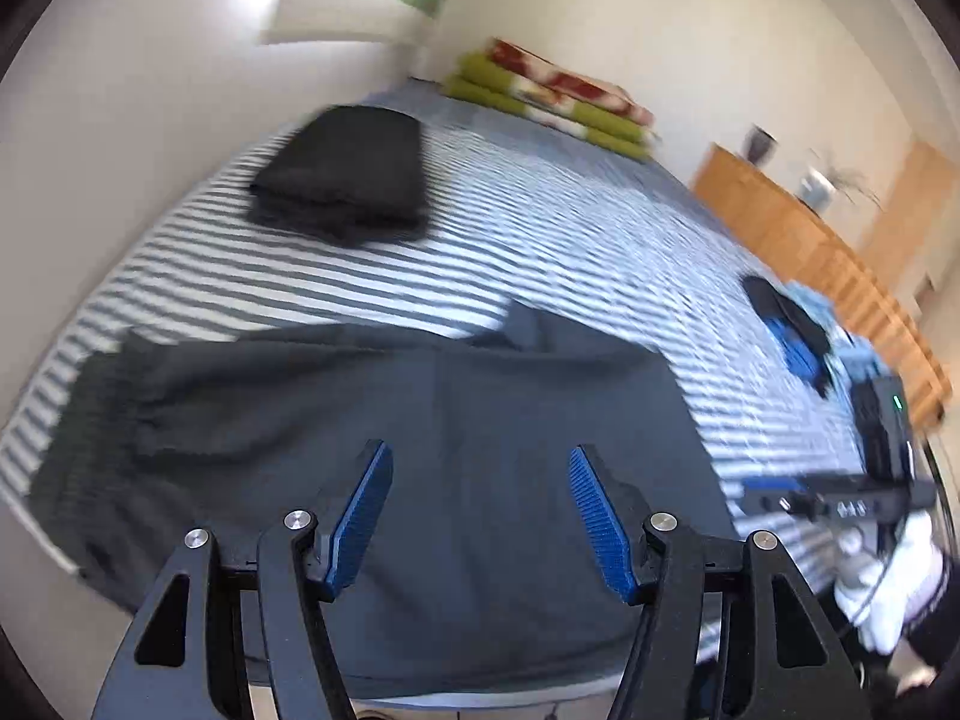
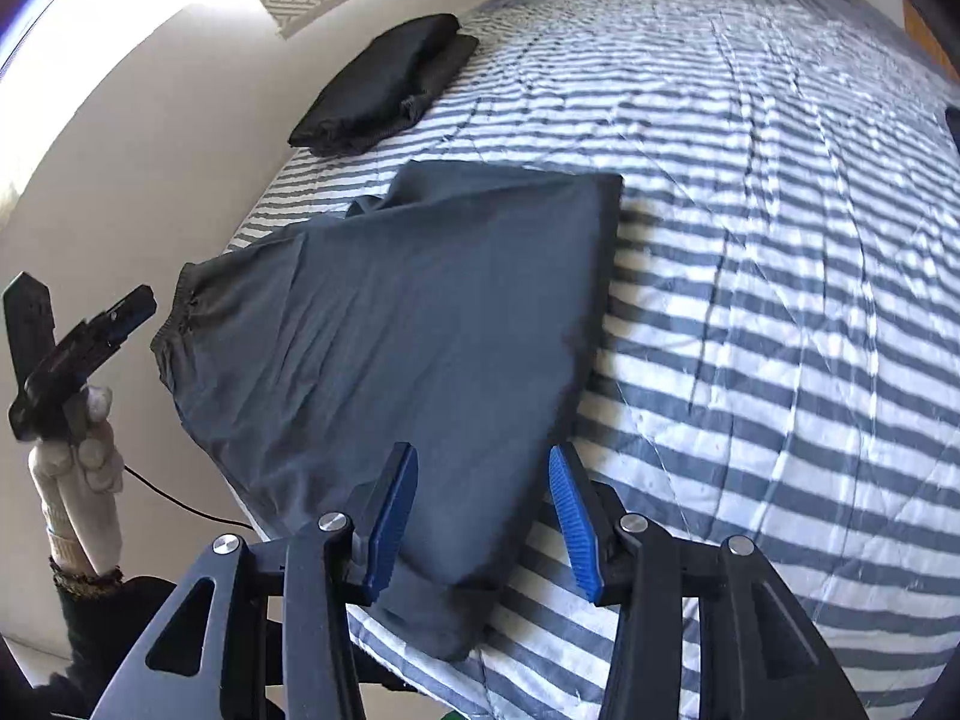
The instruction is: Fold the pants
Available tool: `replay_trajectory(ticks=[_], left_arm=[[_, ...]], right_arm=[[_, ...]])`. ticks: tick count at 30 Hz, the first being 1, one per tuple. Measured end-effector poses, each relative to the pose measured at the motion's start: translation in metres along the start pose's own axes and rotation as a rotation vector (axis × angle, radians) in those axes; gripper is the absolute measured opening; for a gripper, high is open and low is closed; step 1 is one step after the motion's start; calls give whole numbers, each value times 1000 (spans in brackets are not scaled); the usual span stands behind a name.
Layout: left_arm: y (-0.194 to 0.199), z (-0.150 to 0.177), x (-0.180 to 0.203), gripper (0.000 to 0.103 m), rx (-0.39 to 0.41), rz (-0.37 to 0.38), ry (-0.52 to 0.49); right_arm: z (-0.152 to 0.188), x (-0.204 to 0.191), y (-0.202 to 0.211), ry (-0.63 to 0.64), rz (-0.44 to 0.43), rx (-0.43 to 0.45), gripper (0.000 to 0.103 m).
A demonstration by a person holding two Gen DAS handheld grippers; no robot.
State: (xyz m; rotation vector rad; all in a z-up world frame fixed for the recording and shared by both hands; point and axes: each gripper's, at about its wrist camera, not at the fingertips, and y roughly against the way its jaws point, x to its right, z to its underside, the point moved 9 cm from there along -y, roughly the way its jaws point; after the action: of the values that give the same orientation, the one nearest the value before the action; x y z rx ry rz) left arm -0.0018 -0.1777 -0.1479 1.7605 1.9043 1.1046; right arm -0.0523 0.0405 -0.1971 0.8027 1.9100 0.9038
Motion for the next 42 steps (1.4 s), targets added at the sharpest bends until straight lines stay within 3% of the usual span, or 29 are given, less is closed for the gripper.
replay_trajectory(ticks=[2, 4, 10, 12, 15, 17, 25, 30, 32, 33, 42], left_arm=[[-28, 16, 64, 65, -86, 87, -127], [-56, 28, 112, 65, -167, 125, -205], [-123, 23, 186, 65, -317, 110, -251], [-151, 14, 186, 65, -385, 108, -241], [-174, 16, 188, 63, -470, 76, -244], [-182, 21, 181, 62, -506, 51, -228], [-196, 30, 173, 57, -547, 16, -205], [-199, 31, 173, 56, -557, 15, -197], [-198, 31, 171, 56, -557, 14, -198], [-197, 31, 170, 56, -556, 13, -199], [-199, 29, 167, 55, -550, 29, -199]], right_arm=[[9, 10, -1, -52, -20, -29, 37], [22, 14, 2, -60, -31, -36, 33], [62, 15, 20, 9, -65, 4, 23], [70, 8, 22, 79, -63, 23, 23], [75, 1, 16, 192, 9, 52, 23], [77, -2, 9, 216, -3, 45, 23], [78, -6, -5, 228, -95, 21, 23], [80, -9, -15, 235, -93, 23, 23], [79, -10, -17, 226, -106, 30, 15], [79, -12, -18, 223, -119, 29, 6], [103, -17, 3, 250, -136, 24, 0]])
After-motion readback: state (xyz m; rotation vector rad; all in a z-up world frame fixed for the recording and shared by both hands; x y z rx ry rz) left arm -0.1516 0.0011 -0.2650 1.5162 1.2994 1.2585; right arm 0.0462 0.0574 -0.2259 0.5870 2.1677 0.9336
